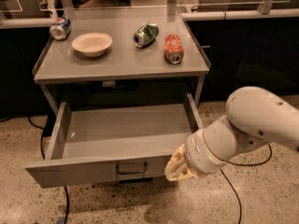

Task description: Close top drawer

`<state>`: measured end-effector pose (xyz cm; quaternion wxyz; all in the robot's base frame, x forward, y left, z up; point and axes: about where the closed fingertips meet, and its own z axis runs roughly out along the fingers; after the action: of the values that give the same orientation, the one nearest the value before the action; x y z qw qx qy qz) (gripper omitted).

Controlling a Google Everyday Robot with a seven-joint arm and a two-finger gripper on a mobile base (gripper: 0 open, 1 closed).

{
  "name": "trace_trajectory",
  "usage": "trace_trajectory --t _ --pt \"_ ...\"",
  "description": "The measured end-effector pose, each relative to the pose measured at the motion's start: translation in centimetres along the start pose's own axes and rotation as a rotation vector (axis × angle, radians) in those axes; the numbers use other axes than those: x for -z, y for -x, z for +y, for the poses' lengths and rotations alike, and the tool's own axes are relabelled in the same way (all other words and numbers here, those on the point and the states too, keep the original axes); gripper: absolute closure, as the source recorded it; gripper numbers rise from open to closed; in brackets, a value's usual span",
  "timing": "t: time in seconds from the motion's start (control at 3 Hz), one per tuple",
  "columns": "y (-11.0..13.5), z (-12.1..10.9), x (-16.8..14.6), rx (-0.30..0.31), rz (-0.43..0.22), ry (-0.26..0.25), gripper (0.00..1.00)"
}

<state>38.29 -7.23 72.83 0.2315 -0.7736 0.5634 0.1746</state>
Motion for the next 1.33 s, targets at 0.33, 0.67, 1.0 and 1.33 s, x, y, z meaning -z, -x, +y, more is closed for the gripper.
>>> trace_trajectory --t 0.33,0.67,1.0,1.33 --pt "0.0 0.3 -2.8 0.017 0.028 0.034 1.0" --pt "-0.3 0.5 -4.4 0.0 -0.011 0.024 1.0" --pt "-0.5 0.6 -5.1 -0.006 -0.016 0.015 1.0" --pt "-0.5 0.6 -6.0 0.003 0.038 0.019 1.0"
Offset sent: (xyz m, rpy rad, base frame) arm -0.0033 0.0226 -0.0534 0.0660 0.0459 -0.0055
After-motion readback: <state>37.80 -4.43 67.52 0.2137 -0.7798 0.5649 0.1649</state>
